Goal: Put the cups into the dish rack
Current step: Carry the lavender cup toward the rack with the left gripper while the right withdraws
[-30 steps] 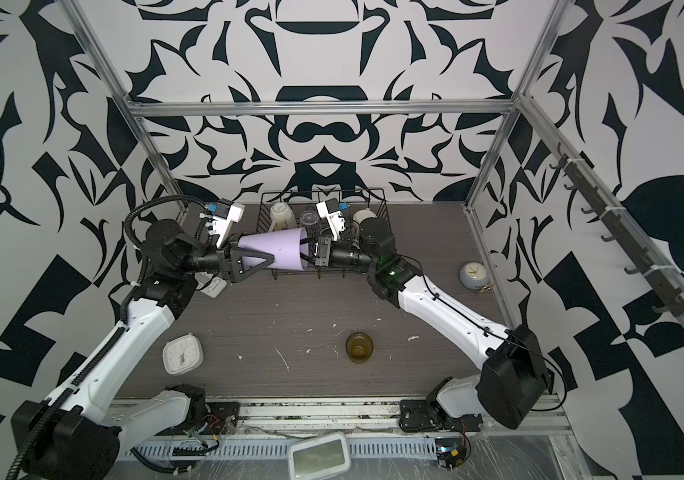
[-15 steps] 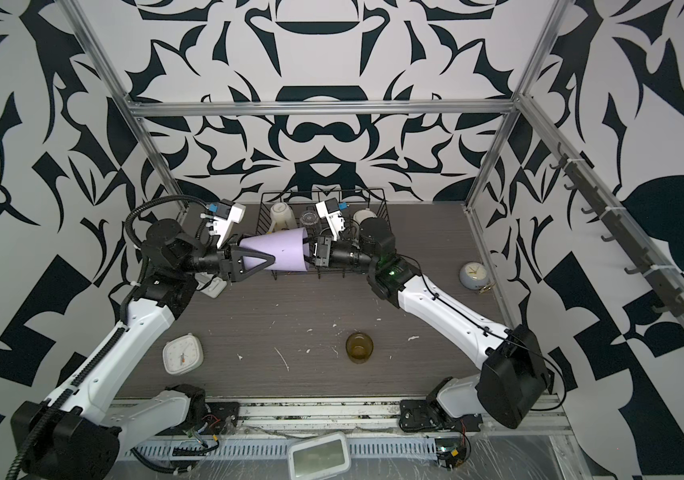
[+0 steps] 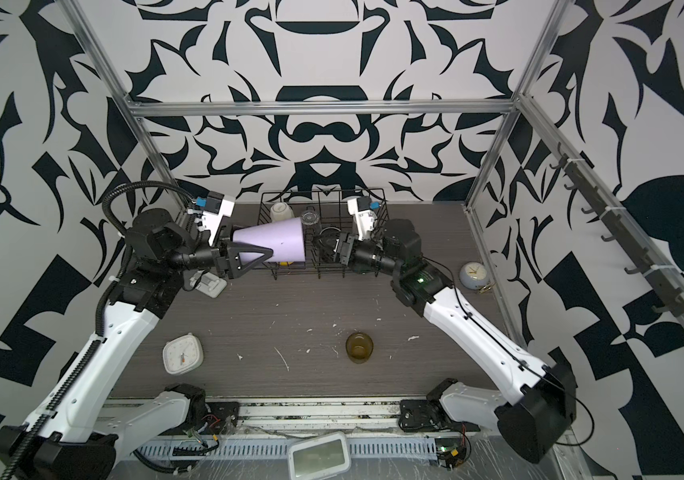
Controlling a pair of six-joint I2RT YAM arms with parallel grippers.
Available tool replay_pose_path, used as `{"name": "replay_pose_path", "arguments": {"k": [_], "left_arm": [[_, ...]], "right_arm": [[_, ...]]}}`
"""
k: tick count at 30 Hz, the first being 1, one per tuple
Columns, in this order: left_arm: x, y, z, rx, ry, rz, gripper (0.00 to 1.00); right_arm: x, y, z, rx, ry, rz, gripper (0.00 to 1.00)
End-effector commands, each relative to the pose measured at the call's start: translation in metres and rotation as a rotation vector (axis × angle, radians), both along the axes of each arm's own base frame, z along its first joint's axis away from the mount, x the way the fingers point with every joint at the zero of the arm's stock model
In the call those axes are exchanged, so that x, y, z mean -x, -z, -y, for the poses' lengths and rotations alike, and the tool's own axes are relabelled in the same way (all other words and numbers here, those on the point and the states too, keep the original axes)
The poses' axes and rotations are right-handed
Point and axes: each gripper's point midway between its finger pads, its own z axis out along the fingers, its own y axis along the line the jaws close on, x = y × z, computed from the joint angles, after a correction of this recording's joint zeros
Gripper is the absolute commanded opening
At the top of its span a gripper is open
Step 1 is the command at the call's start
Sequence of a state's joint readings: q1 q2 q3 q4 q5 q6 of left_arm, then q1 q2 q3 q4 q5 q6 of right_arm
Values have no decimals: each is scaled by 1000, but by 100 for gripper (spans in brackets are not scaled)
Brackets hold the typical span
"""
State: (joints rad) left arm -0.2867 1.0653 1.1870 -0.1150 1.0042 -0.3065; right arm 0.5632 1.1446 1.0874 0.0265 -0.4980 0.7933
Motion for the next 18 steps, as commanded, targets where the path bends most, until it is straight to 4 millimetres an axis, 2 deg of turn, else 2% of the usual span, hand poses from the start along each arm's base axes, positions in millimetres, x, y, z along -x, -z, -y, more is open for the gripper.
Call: {"name": "replay_pose_path", "arguments": {"k": [1, 5, 8, 11, 14, 18], "left_arm": [[-25, 14, -9, -114, -157, -31, 0], [-62, 30, -21, -218, -330, -135, 0], [-80, 41, -24, -276, -382, -219, 0], [-105, 63, -28, -346, -453, -317, 0], [-122, 80, -31, -429, -523, -369, 0], [-140, 101, -29, -545, -590, -405, 0]], "right_arm": [[2, 21, 40, 174, 176, 26, 62], [15, 30, 80, 261, 318, 51, 80], [25, 33, 106, 296, 409, 67, 89], [34, 39, 122, 320, 457, 71, 98], [40, 46, 134, 349, 492, 60, 99], [45, 53, 140, 370, 499, 53, 99]]}}
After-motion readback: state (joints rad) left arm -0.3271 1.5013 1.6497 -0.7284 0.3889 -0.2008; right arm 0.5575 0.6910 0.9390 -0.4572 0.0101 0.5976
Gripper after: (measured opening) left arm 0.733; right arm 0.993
